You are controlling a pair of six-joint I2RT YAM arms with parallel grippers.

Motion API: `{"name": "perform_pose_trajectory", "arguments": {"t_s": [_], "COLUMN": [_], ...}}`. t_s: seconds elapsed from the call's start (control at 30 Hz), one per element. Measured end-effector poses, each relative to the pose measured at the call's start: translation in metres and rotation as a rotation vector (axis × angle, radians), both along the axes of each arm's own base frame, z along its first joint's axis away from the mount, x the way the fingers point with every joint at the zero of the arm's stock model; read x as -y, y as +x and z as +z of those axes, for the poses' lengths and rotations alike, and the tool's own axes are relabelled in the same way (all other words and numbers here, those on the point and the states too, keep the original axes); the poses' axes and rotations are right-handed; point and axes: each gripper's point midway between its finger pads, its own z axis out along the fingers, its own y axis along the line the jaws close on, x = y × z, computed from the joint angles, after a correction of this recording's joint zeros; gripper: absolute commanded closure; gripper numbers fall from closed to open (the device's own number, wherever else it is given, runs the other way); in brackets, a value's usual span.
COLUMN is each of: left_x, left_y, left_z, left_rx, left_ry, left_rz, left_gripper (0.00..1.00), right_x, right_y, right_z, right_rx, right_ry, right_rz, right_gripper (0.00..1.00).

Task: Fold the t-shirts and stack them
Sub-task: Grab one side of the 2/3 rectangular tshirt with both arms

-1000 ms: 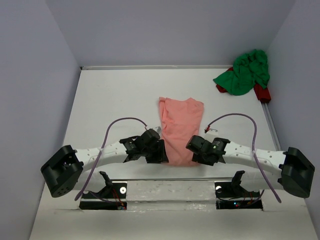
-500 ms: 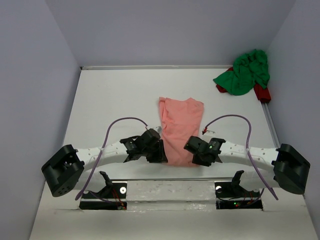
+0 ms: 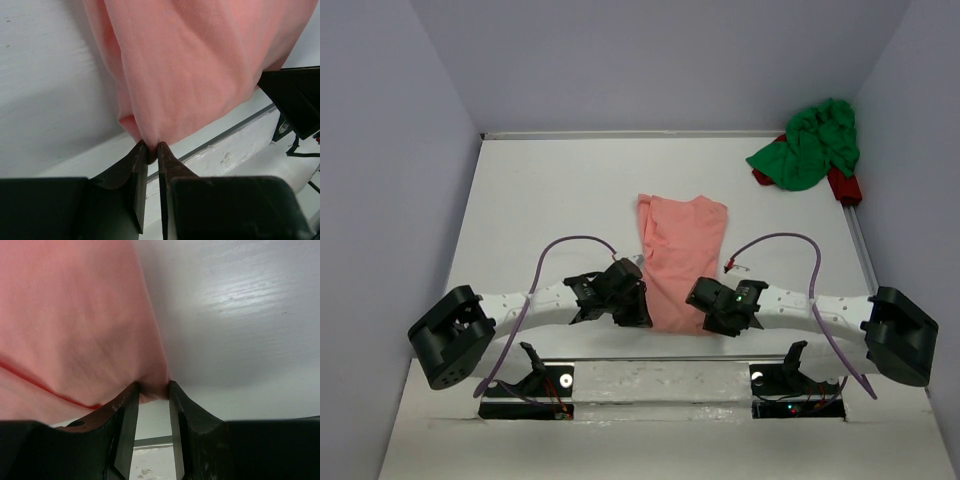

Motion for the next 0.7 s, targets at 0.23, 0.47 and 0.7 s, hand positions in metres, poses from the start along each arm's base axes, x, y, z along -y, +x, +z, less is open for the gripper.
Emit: {"name": "perform_pose_trajectory", "arguments": {"t_s": [0.23,0.47,0.7], "left_x": [0.001,0.0,0.001], "left_y": [-0.001,-0.001,-0.002], "left_z": [-0.003,-0.004,-0.003], "left_rx": [-0.006,-0.004,-0.002], "left_ry": [0.003,0.001,-0.003], "left_rz": [-0.006,-0.012,-0.015], "left_gripper": [0.93,1.0,1.0], "right_x": [-0.015,-0.019,-0.013], "right_y": [-0.009,-0.011,-0.01], "right_z": [-0.005,-0.004,-0.003], "right_rx": [-0.002,0.008,0.012], "right_ry": [-0.042,-0.032,-0.059], "right_rz": [0.018,-0.015,-0.049], "right_gripper": [0.8,1.0,1.0]}}
